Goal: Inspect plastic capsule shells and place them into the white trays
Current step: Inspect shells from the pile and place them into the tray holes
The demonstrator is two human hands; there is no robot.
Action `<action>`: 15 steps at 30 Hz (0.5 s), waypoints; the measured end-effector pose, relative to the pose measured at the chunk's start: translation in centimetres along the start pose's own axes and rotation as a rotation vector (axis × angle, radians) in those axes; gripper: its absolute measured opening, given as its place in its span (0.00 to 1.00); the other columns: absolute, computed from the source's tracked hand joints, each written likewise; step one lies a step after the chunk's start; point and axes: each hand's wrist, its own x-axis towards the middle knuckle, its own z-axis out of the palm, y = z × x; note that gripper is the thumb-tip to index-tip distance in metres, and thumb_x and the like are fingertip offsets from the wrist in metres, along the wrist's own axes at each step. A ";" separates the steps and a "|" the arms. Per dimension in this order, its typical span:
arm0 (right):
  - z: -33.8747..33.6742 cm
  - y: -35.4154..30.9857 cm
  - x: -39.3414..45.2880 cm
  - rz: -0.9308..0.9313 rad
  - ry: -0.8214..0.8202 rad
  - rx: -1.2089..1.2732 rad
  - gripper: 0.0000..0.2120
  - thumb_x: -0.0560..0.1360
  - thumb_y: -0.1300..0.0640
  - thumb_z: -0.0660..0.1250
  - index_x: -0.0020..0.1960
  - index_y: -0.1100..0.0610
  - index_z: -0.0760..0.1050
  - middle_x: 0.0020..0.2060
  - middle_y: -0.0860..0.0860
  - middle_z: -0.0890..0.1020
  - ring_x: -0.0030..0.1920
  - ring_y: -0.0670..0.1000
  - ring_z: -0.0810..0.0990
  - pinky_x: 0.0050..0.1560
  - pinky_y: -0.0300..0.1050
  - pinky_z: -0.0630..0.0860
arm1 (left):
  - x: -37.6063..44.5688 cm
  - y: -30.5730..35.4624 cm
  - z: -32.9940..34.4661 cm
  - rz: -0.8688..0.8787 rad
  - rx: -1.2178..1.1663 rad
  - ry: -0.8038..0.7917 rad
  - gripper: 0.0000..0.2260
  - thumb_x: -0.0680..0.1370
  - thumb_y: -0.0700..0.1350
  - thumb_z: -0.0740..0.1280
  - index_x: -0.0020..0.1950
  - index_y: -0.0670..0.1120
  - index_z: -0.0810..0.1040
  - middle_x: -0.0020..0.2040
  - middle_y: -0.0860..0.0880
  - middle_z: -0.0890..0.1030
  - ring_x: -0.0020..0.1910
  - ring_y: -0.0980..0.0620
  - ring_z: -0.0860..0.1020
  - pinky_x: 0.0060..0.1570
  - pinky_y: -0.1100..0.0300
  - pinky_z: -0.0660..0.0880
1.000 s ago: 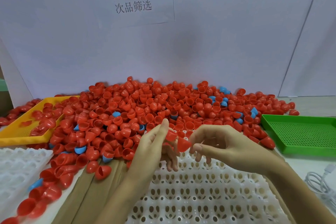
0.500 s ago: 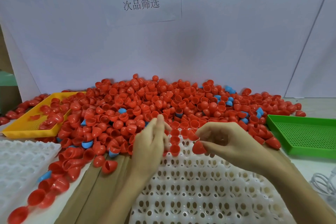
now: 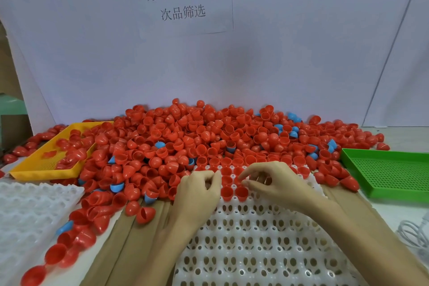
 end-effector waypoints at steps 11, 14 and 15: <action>-5.0 0.2 -3.1 0.065 0.145 0.456 0.10 0.83 0.53 0.66 0.52 0.48 0.87 0.43 0.53 0.87 0.41 0.52 0.86 0.46 0.46 0.84 | -0.3 -0.3 0.8 0.113 0.143 -0.027 0.24 0.85 0.52 0.63 0.29 0.50 0.69 0.22 0.53 0.69 0.23 0.54 0.68 0.26 0.59 0.66; -5.0 0.5 -3.8 0.109 0.228 0.533 0.12 0.84 0.54 0.65 0.51 0.50 0.87 0.39 0.55 0.85 0.37 0.53 0.84 0.41 0.46 0.80 | -0.5 -0.1 0.9 0.139 0.227 -0.047 0.23 0.85 0.54 0.63 0.30 0.50 0.72 0.22 0.55 0.69 0.23 0.53 0.69 0.26 0.60 0.67; -5.0 0.5 -3.8 0.113 0.257 0.542 0.12 0.84 0.54 0.64 0.51 0.51 0.87 0.38 0.56 0.85 0.36 0.53 0.83 0.39 0.45 0.79 | -0.6 0.1 0.9 0.148 0.269 -0.052 0.22 0.85 0.54 0.62 0.31 0.50 0.73 0.22 0.55 0.69 0.24 0.53 0.70 0.26 0.60 0.67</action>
